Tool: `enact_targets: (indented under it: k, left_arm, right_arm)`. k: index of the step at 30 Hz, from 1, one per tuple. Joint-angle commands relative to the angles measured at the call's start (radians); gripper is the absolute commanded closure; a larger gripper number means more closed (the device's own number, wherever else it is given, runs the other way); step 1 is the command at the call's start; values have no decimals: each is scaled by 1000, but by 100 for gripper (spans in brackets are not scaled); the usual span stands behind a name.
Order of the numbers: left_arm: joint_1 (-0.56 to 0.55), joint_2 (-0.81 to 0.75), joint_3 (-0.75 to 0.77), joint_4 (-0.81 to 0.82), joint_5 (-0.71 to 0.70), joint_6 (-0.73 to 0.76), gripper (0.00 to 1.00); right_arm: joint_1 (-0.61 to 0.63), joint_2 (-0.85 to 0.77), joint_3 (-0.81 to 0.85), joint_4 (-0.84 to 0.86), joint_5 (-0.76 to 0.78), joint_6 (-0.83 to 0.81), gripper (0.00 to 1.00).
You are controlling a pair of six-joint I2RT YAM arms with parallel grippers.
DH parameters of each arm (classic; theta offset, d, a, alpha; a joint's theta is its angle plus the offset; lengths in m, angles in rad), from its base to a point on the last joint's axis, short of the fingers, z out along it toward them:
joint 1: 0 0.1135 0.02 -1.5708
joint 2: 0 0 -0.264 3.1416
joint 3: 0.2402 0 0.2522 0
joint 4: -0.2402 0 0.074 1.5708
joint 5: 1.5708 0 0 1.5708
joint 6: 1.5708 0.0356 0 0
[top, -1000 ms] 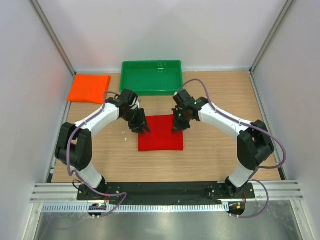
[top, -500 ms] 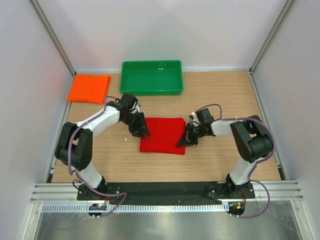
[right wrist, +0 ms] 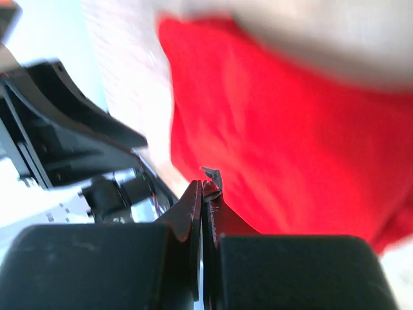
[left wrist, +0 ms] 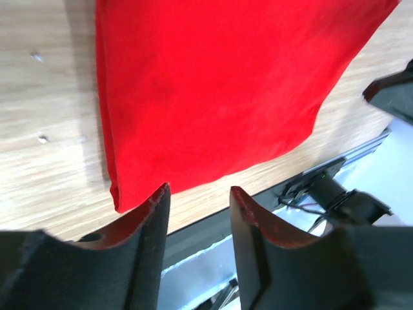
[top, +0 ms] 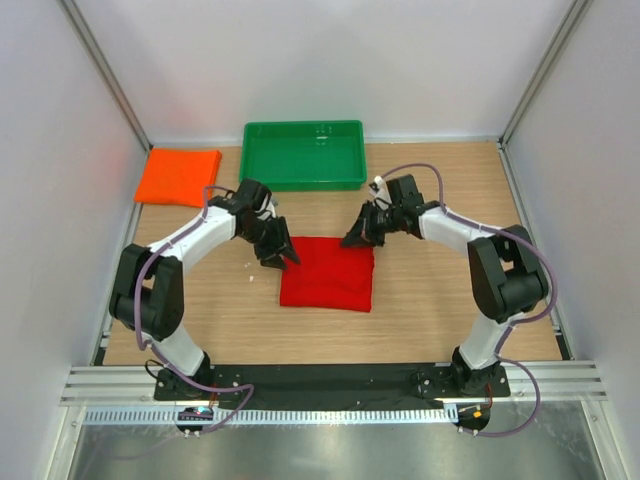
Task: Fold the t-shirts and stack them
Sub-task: Neatly place the folded tshirt to the corner
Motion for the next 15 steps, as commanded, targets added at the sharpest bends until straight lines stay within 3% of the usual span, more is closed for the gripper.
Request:
enact_targets:
  k: [1, 5, 8, 15]
  left_arm:
    - [41, -1, 77, -9, 0, 29, 55]
    - [75, 16, 120, -25, 29, 71, 47]
    - [94, 19, 129, -11, 62, 115, 34]
    - [107, 93, 158, -62, 10, 249, 25]
  right_arm:
    - [-14, 80, 116, -36, 26, -29, 96]
    - [-56, 160, 116, -50, 46, -70, 96]
    - [-102, 175, 73, -80, 74, -122, 96]
    - [-128, 214, 116, -209, 121, -254, 96]
